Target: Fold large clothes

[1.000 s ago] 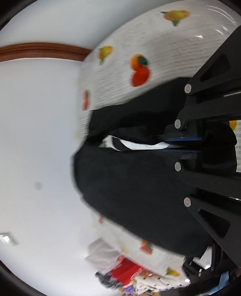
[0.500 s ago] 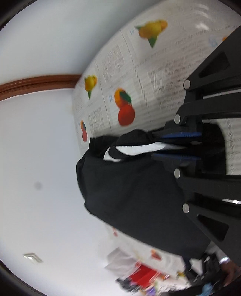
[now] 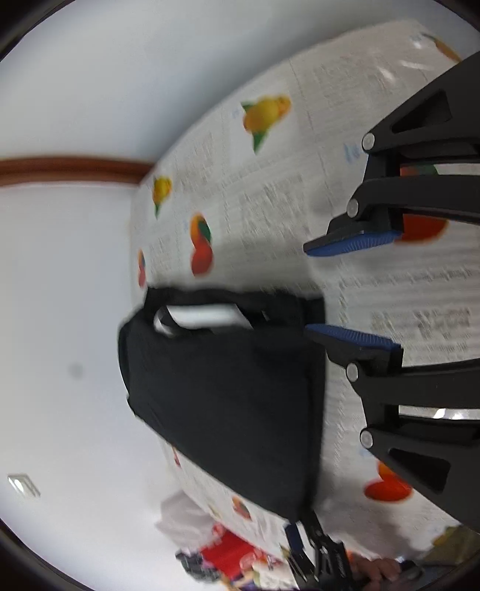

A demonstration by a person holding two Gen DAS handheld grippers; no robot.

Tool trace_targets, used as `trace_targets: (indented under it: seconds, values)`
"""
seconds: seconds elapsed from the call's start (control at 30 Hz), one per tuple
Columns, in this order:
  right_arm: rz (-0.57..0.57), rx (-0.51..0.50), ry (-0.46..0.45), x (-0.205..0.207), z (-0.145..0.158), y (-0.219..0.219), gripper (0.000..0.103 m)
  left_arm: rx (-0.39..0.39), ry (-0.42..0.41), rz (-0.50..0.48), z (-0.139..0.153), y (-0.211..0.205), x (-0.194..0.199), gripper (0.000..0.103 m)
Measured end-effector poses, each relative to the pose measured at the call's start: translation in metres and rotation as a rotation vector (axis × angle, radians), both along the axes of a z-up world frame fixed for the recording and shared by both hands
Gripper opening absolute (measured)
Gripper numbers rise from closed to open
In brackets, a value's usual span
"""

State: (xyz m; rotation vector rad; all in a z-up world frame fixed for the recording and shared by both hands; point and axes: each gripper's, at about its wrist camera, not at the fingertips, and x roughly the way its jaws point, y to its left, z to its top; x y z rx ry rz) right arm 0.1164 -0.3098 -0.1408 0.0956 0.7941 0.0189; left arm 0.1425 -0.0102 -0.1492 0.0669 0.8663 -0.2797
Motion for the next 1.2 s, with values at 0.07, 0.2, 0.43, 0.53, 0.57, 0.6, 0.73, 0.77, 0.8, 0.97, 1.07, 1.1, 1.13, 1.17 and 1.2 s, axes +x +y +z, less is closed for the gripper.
trace_targets:
  seconds: [0.07, 0.2, 0.43, 0.53, 0.57, 0.6, 0.73, 0.77, 0.8, 0.97, 1.07, 1.1, 1.13, 1.17, 1.2]
  values:
    - [0.026, 0.004, 0.005, 0.003, -0.006, 0.01, 0.043, -0.007, -0.004, 0.0, 0.001, 0.0, 0.002, 0.062]
    - [0.005, -0.011, 0.003, 0.023, -0.016, 0.022, 0.043, -0.004, -0.003, -0.004, 0.001, -0.005, 0.005, 0.044]
    - [-0.024, -0.01, 0.039, 0.048, -0.032, 0.03, 0.017, -0.016, 0.017, -0.008, -0.003, -0.008, 0.011, 0.016]
    - [-0.032, 0.0, 0.035, 0.053, -0.032, 0.029, 0.008, -0.018, 0.014, 0.0, -0.002, -0.005, 0.011, 0.009]
    - [-0.03, 0.009, 0.036, 0.055, -0.032, 0.03, 0.006, -0.019, 0.012, 0.006, -0.002, -0.004, 0.011, 0.008]
    - [-0.027, 0.015, 0.035, 0.057, -0.032, 0.031, 0.006, -0.017, 0.008, 0.011, -0.002, -0.002, 0.011, 0.006]
    - [-0.003, 0.006, 0.036, 0.069, -0.032, 0.044, 0.005, 0.0, -0.008, 0.044, 0.001, 0.01, 0.014, 0.004]
    - [0.003, 0.005, 0.036, 0.072, -0.032, 0.047, 0.005, -0.003, -0.008, 0.056, 0.002, 0.015, 0.015, 0.004]
    - [0.009, 0.004, 0.035, 0.076, -0.032, 0.05, 0.005, -0.004, -0.009, 0.066, 0.003, 0.019, 0.016, 0.003]
    - [0.037, 0.004, 0.034, 0.098, -0.032, 0.071, 0.005, -0.002, -0.008, 0.117, 0.006, 0.04, 0.019, 0.003]
    - [0.04, -0.02, 0.028, 0.106, -0.032, 0.081, 0.005, -0.003, 0.003, 0.142, 0.005, 0.049, 0.021, 0.003]
    - [0.038, -0.025, 0.028, 0.108, -0.032, 0.081, 0.005, -0.005, 0.006, 0.147, 0.005, 0.051, 0.021, 0.003]
    - [0.034, -0.025, 0.028, 0.111, -0.033, 0.082, 0.005, -0.006, 0.01, 0.153, 0.005, 0.053, 0.022, 0.003]
    - [0.032, -0.023, 0.028, 0.112, -0.033, 0.081, 0.005, -0.006, 0.012, 0.159, 0.005, 0.053, 0.022, 0.003]
    - [0.031, -0.019, 0.027, 0.114, -0.033, 0.08, 0.005, -0.006, 0.013, 0.16, 0.004, 0.055, 0.023, 0.003]
